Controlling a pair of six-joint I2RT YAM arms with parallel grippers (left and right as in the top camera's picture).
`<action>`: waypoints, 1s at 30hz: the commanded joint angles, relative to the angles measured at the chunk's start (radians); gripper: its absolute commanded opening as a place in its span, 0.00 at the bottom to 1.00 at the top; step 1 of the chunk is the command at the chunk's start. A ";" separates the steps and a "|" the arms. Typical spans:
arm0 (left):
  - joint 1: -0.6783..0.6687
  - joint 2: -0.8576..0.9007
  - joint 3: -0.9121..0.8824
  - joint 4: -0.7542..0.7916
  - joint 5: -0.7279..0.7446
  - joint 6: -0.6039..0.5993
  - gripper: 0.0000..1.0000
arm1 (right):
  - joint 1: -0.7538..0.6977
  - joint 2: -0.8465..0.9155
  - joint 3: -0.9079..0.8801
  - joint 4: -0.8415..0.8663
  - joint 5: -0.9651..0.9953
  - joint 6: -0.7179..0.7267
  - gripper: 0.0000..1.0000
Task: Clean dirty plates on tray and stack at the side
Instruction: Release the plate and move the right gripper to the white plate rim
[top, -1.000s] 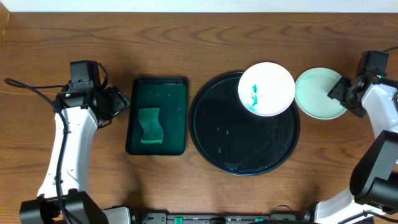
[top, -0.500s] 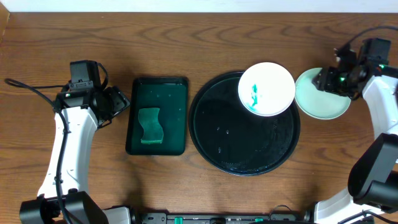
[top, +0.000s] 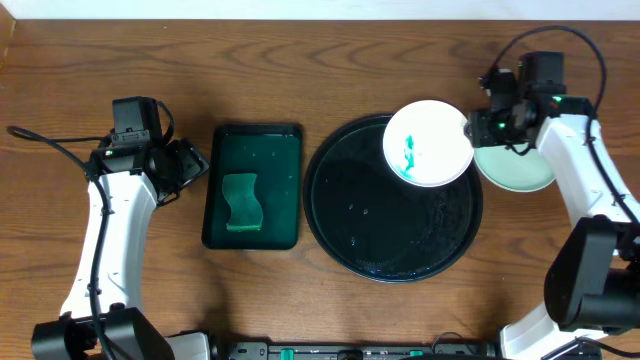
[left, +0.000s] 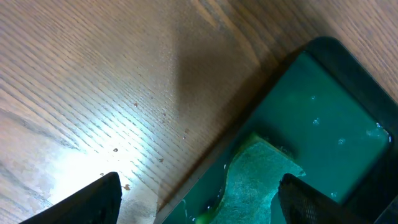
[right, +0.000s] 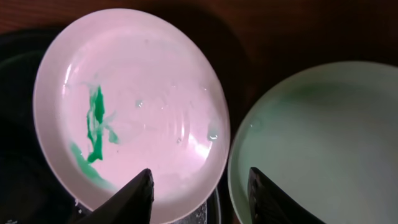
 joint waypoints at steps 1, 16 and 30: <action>0.005 -0.003 0.017 -0.002 -0.012 -0.005 0.81 | 0.025 0.009 0.012 0.009 0.091 -0.019 0.46; 0.005 -0.003 0.017 -0.002 -0.012 -0.005 0.81 | 0.028 0.099 0.011 0.008 0.106 -0.019 0.41; 0.005 -0.003 0.017 -0.002 -0.012 -0.005 0.81 | 0.028 0.130 0.011 0.008 0.111 0.004 0.02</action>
